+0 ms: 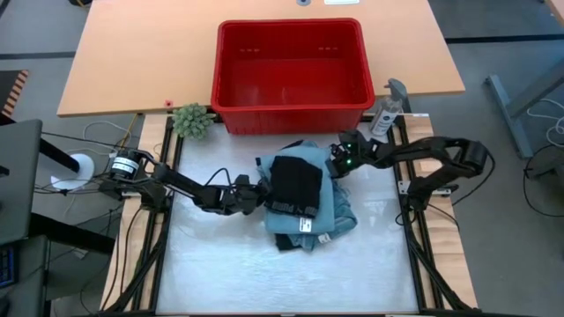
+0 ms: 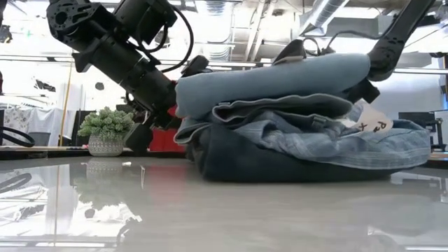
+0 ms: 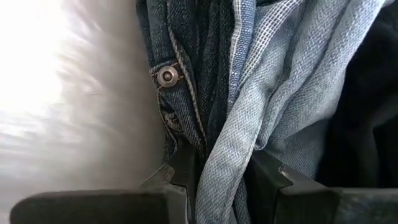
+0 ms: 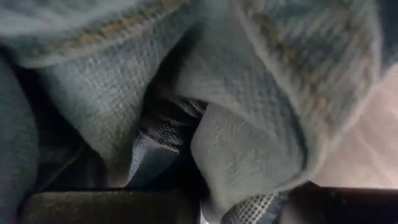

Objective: Fold Laundry from Bin
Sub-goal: Put the laundry clothes into the red bin

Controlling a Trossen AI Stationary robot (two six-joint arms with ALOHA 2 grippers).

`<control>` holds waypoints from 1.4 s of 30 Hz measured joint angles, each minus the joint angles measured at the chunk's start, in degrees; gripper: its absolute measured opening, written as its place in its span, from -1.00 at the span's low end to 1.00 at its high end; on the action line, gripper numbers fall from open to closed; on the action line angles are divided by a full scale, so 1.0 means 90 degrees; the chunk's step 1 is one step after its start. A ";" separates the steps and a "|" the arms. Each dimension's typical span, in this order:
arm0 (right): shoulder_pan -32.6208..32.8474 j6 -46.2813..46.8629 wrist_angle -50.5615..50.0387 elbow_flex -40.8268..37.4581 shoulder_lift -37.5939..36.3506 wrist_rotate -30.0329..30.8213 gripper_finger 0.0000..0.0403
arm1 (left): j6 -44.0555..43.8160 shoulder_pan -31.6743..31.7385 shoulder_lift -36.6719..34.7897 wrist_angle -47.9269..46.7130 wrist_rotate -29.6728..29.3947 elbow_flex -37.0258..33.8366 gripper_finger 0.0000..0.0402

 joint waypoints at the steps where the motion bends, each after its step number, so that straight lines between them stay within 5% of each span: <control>1: 0.0002 0.0045 -0.0040 0.0000 -0.0052 0.0002 -0.52 | 0.0018 0.0000 -0.0001 -0.0003 0.0015 0.0032 -0.65; 17: 0.0017 0.0607 -0.0368 0.0149 -0.0840 0.0157 -0.52 | 0.0533 0.0289 -0.0812 -0.0080 0.0573 0.0158 -0.65; 32: -0.0010 -0.0380 -0.3255 0.2239 -0.0831 0.0318 -0.52 | 0.0636 0.0941 -0.1257 -0.0226 0.1344 0.0389 -0.65; 42: -0.0110 -0.0504 -0.3775 0.2857 -0.0834 0.0269 -0.52 | 0.0746 0.1035 -0.1703 -0.0798 0.1597 0.0910 -0.65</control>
